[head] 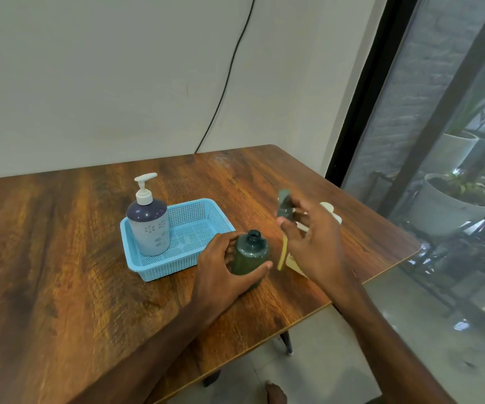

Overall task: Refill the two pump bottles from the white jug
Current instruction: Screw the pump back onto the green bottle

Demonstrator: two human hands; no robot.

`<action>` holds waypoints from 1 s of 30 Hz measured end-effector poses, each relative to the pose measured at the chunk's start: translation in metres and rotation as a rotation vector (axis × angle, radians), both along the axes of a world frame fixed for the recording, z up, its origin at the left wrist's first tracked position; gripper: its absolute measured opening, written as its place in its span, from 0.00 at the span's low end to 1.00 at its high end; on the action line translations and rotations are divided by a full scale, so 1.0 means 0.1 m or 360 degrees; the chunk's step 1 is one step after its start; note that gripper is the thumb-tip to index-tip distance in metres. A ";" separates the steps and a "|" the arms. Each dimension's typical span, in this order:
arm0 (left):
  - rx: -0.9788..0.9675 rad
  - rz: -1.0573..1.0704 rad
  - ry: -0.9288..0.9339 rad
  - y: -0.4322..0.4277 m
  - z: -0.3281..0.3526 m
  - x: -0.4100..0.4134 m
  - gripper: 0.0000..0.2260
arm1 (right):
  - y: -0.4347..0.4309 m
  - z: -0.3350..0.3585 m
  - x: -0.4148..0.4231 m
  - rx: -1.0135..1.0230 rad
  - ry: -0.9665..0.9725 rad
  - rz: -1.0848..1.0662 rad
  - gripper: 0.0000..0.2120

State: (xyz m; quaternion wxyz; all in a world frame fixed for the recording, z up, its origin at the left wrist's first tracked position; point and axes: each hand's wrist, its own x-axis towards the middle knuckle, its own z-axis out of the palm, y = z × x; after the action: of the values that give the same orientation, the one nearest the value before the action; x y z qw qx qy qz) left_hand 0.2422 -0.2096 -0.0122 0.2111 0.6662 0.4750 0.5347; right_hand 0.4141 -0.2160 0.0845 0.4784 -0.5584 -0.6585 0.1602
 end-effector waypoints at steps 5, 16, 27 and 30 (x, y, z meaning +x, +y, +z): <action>-0.0008 0.0013 0.0001 0.00 0.00 0.00 0.32 | -0.08 0.39 -0.04 0.0206 0.0364 0.0221 0.18; 0.0030 0.0027 0.0014 0.01 0.00 0.01 0.32 | -0.07 0.54 -0.20 0.0273 0.0363 0.0420 0.18; -0.0003 -0.0025 -0.0011 0.03 -0.03 0.00 0.31 | -0.06 -0.20 -0.22 -0.0094 -0.0066 0.0134 0.19; 0.0012 -0.0018 0.0008 0.04 -0.04 0.00 0.30 | -0.06 -0.23 -0.22 -0.0095 -0.0055 0.0124 0.18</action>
State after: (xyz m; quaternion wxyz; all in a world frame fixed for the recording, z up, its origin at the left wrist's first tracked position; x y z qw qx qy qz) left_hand 0.2419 -0.2051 -0.0167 0.2106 0.6710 0.4697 0.5337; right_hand 0.3922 -0.2216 0.0613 0.4434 -0.5492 -0.6828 0.1887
